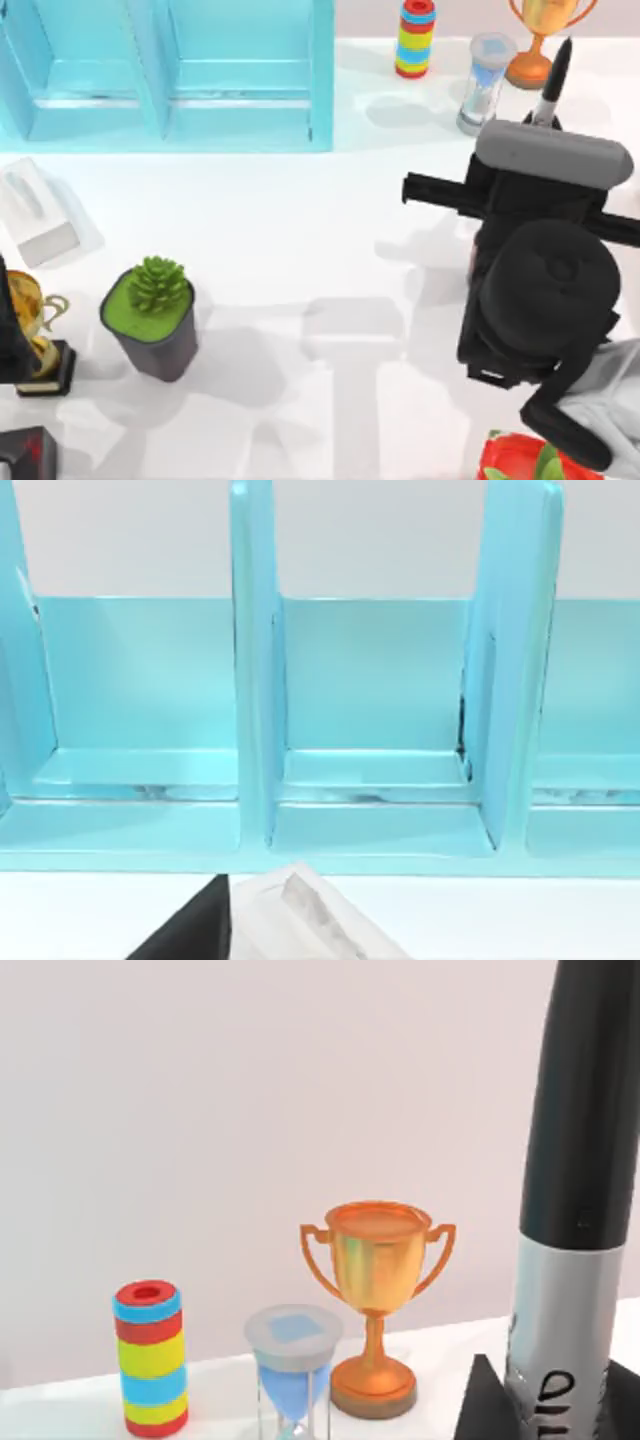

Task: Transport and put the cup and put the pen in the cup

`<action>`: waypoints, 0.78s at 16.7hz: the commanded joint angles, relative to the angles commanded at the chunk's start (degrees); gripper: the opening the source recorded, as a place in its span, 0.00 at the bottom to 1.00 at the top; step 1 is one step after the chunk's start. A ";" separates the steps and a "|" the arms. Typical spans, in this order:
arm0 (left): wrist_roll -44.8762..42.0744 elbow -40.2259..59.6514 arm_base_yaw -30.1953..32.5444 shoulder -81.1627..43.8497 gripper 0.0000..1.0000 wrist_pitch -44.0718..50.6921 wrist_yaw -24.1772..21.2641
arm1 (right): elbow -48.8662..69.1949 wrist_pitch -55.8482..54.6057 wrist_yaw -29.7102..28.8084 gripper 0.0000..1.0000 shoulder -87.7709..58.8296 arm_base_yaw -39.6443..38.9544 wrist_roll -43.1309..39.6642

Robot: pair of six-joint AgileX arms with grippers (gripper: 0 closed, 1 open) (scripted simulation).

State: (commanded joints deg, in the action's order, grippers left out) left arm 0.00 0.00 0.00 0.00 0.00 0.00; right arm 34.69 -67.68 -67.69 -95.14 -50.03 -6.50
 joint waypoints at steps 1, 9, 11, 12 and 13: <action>0.00 0.00 0.00 0.00 1.00 0.00 0.00 | 0.12 -0.11 0.51 0.00 -0.38 0.47 0.18; 0.00 0.00 0.00 0.00 1.00 0.00 0.00 | 0.59 -0.57 2.16 0.08 -1.66 2.16 0.85; 0.00 0.00 0.00 0.00 1.00 0.00 0.00 | 0.59 -0.57 2.16 0.23 -1.66 2.16 0.85; 0.00 0.00 0.00 0.00 1.00 0.00 0.00 | 0.59 -0.57 2.16 0.30 -1.66 2.16 0.85; 0.00 0.00 0.00 0.00 1.00 0.00 0.00 | 0.59 -0.57 2.16 0.38 -1.66 2.16 0.85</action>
State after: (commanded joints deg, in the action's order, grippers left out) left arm 0.00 0.00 0.00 0.00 0.00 0.00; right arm 35.27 -68.25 -65.53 -96.81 -47.87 -5.65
